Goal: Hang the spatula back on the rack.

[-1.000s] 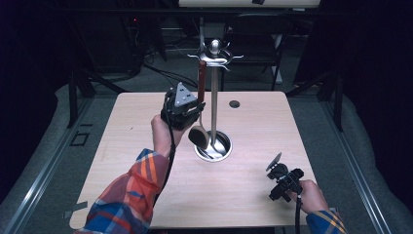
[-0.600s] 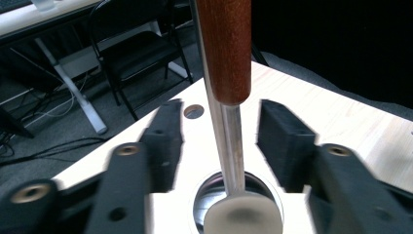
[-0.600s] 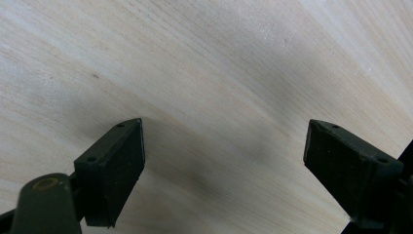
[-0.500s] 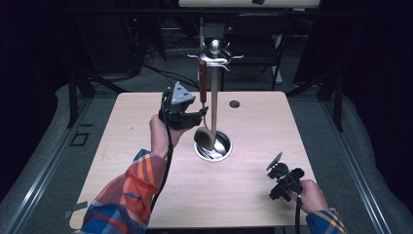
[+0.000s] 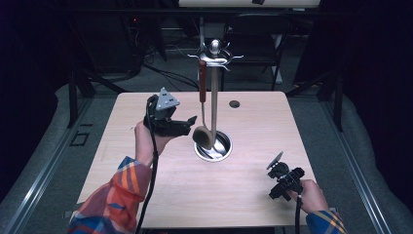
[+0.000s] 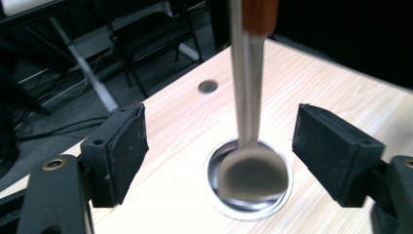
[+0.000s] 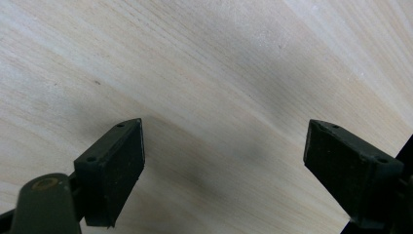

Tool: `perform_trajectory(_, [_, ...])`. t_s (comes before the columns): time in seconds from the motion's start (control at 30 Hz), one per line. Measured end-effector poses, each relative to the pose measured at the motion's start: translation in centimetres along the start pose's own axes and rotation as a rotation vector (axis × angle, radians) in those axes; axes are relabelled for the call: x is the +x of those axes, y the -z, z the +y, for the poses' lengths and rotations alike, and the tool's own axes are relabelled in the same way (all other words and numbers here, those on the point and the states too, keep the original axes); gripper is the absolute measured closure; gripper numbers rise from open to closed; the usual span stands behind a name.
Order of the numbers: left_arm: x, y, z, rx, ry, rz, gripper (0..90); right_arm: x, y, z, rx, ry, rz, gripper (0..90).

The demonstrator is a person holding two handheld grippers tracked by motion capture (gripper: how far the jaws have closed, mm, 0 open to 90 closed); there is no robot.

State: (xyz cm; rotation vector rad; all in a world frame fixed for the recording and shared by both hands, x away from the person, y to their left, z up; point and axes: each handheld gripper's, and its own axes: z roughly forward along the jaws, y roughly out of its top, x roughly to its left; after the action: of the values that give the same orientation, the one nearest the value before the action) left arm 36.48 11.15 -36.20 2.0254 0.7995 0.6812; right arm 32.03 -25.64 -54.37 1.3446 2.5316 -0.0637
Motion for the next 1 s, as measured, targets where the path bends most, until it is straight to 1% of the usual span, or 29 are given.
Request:
perform_trajectory(0.03, [0.1,0.2,-0.3,0.000,-0.001,0.011,18.7,0.0,0.0,0.0,-0.003,-0.001,0.002,14.6])
perform_trajectory(0.07, [0.2,0.4,-0.7,0.006,-0.001,0.012,17.5,0.0,0.0,0.0,-0.001,-0.001,0.003,14.6])
perform_trajectory(0.27, [0.9,1.2,-2.7,0.036,0.031,0.008,14.9,0.0,0.0,0.0,-0.004,-0.001,0.005,14.6])
perform_trajectory(0.33, [1.2,1.3,-3.4,0.059,0.042,-0.010,14.4,0.0,0.0,0.0,-0.004,0.000,0.006,14.6])
perform_trajectory(0.37, [1.3,1.4,-3.8,0.060,0.053,-0.016,14.1,0.0,0.0,0.0,-0.004,-0.001,0.007,14.6])
perform_trajectory(0.47, [1.5,1.6,-4.9,0.086,0.069,-0.027,13.2,0.0,0.0,0.0,-0.004,0.002,0.004,14.6])
perform_trajectory(0.53, [1.6,1.7,-5.6,0.102,0.075,-0.027,13.1,0.0,0.0,0.0,-0.004,0.002,0.006,14.6])
perform_trajectory(0.6, [1.7,1.7,-6.3,0.127,0.091,-0.044,11.5,0.0,-0.1,0.0,-0.005,0.003,0.004,14.6])
perform_trajectory(0.63, [1.8,1.8,-6.6,0.143,0.094,-0.047,10.5,0.0,-0.1,0.0,-0.006,0.003,0.004,14.6])
perform_trajectory(0.83, [2.1,2.2,-8.4,0.181,0.121,-0.049,8.2,0.0,-0.1,0.0,-0.002,0.002,0.007,14.6])
perform_trajectory(1.0, [2.1,2.0,-10.3,0.214,0.150,-0.065,6.6,0.1,-0.1,0.0,-0.001,0.011,0.010,14.6])
